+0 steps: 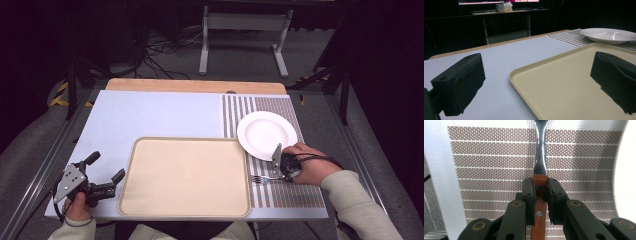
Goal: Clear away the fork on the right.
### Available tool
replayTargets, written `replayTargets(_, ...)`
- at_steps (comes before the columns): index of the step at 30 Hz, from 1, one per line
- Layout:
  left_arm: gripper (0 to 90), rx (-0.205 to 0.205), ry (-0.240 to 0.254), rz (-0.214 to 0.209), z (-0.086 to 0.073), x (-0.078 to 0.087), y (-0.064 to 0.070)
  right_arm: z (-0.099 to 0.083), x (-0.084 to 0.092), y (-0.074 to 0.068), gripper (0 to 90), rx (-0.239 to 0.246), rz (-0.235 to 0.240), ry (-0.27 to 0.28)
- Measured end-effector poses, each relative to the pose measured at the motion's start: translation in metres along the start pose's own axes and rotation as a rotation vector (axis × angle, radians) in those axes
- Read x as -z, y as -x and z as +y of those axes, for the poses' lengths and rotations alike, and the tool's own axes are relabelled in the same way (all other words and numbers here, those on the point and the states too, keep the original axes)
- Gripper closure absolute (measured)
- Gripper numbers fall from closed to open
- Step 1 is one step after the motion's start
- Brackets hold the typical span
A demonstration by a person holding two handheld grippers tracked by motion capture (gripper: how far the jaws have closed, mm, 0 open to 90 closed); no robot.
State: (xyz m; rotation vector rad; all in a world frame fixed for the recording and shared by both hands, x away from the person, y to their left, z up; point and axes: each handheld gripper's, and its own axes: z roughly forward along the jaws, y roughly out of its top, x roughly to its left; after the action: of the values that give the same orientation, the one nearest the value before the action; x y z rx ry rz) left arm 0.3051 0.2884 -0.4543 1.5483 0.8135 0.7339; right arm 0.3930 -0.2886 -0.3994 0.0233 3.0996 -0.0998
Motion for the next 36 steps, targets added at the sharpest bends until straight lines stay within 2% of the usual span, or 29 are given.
replayTargets(10, 0.0, -0.001, -0.001, 0.001, 0.0, 0.0, 0.0, -0.002, 0.024, -0.001, 77.6, -0.047, -0.045, 0.044)
replayTargets(13, 0.0, -0.002, 0.001, 0.001, 0.0, 0.0, 0.0, -0.002, 0.032, -0.001, 77.6, -0.064, -0.067, 0.076)
replayTargets(24, 0.0, -0.002, 0.0, 0.001, 0.0, 0.0, 0.0, -0.003, 0.048, 0.0, 77.6, -0.123, -0.092, 0.121)
replayTargets(27, 0.0, -0.002, 0.0, 0.0, 0.0, 0.0, 0.0, -0.001, 0.053, -0.001, 77.6, -0.166, -0.099, 0.152)
replayTargets(29, 0.0, -0.003, 0.001, 0.0, 0.0, 0.0, 0.0, 0.0, 0.054, -0.001, 77.5, -0.218, -0.1, 0.18)
replayTargets(36, 0.0, -0.002, 0.0, 0.0, 0.0, 0.0, 0.0, 0.007, 0.059, -0.002, 77.6, -0.295, -0.089, 0.226)
